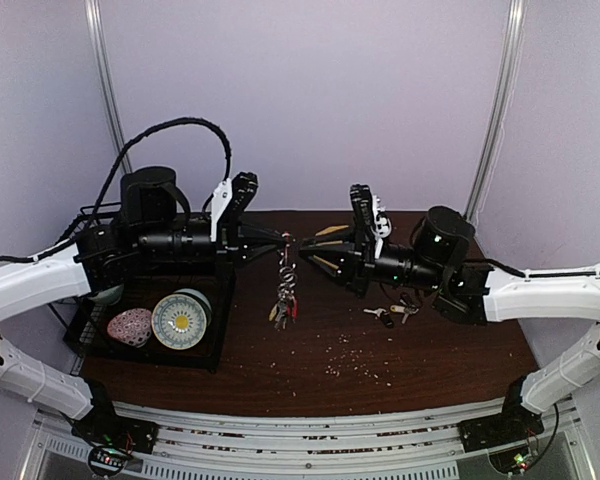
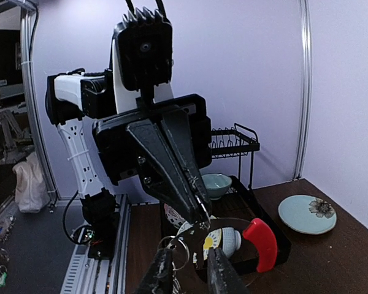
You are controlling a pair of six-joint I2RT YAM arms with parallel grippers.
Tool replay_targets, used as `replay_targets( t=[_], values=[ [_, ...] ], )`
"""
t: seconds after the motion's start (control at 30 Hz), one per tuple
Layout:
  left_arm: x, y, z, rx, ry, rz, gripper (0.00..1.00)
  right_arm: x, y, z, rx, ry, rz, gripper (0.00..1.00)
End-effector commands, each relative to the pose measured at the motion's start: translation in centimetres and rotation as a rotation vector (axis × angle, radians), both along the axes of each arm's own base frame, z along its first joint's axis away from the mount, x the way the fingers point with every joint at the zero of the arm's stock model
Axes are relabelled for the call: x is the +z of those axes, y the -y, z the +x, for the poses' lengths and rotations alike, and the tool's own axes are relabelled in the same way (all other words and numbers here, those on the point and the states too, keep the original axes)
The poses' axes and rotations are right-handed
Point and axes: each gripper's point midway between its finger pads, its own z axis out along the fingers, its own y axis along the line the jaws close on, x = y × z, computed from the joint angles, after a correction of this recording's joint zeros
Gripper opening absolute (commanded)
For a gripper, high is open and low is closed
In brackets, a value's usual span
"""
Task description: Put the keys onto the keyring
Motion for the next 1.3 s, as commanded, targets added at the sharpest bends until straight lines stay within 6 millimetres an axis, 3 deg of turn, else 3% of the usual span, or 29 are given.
replay_targets(
  t=[0.0, 0.1, 0.27, 0.6, 1.0, 1.2, 1.27],
  values=[
    [2.3, -1.9, 0.9, 0.091, 0.116, 0.077, 0.00, 0.1, 0.7, -1.2, 0.089, 0.166, -0.238, 0.23],
    [2.1, -1.8, 0.9, 0.092, 0.114, 0.143, 0.00, -1.0, 0.3, -0.7, 0.116, 0.266, -0.404, 0.24],
    [2.0, -1.4, 0.5, 0.102, 0.113, 0.208, 0.00, 0.1, -1.2, 0.4, 0.139, 0.306, -0.459, 0.23],
    [1.6, -0.6, -0.1, 0.079, 0.118, 0.241, 0.00, 1.4, -2.2, 1.2, 0.121, 0.323, -0.432, 0.16],
    [1.2, -0.3, -0.3, 0.065, 0.116, 0.249, 0.00, 0.2, -3.1, 1.3, 0.129, 0.304, -0.462, 0.13],
    [1.0, -0.1, -0.5, 0.053, 0.114, 0.250, 0.00, 0.5, -3.5, 1.2, 0.130, 0.302, -0.449, 0.00],
    [0.9, -0.1, -0.6, 0.050, 0.112, 0.252, 0.00, 0.8, -3.5, 1.1, 0.128, 0.300, -0.441, 0.00]
  ],
)
